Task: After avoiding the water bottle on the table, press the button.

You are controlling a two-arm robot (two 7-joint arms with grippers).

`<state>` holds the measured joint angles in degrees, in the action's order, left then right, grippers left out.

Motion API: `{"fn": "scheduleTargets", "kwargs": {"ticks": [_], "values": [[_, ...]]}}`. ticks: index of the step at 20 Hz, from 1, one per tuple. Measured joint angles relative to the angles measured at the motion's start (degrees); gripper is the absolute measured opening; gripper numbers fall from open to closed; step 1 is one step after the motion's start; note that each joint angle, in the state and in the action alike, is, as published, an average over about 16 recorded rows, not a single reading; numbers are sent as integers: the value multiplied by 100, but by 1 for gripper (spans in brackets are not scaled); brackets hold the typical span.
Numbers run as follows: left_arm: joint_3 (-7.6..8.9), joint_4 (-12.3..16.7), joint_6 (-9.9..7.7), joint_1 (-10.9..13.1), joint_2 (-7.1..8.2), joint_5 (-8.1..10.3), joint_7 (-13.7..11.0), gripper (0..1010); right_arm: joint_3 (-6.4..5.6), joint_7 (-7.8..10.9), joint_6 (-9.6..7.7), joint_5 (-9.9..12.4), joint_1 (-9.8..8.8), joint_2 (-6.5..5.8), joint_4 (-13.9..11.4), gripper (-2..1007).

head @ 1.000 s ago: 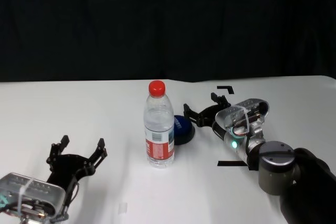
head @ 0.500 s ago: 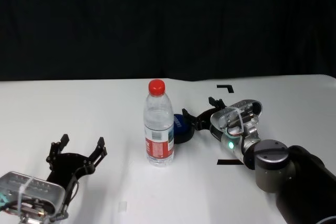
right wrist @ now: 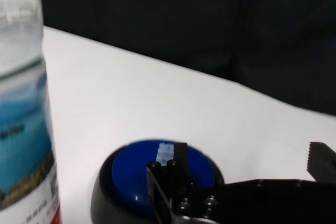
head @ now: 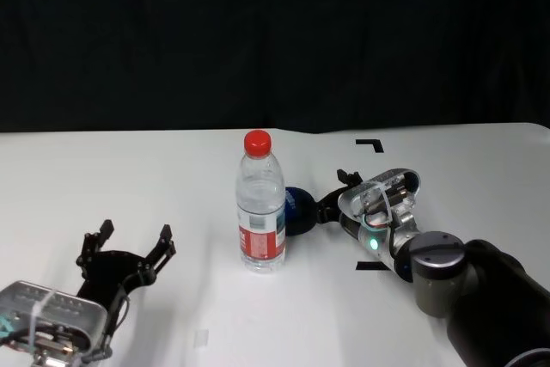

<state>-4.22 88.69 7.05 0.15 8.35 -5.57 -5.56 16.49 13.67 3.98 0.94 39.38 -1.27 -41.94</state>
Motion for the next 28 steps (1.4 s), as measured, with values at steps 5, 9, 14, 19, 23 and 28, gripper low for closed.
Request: {"fn": "scheduleTargets", "kwargs": {"ticks": [5,9,14,19,23,28], "values": [[0,0,0,0,0,0,0,1010,28,17,-57,-45,34,10,109,1003],[0,0,0,0,0,0,0,1010,33,28,-102,-64,29,12,118,1003],[0,0,0,0,0,0,0,1010,0,12,-138,-50,-44,1,-81,1003],[0,0,0,0,0,0,0,1009,-61,-40,-182,-8,-205,-33,-509,1003],[0,-1,0,0,0,0,0,1009,-128,-116,-245,37,-425,-83,-1029,1003],[0,0,0,0,0,0,0,1009,-225,-239,-371,103,-811,-161,-1807,1003]]}}
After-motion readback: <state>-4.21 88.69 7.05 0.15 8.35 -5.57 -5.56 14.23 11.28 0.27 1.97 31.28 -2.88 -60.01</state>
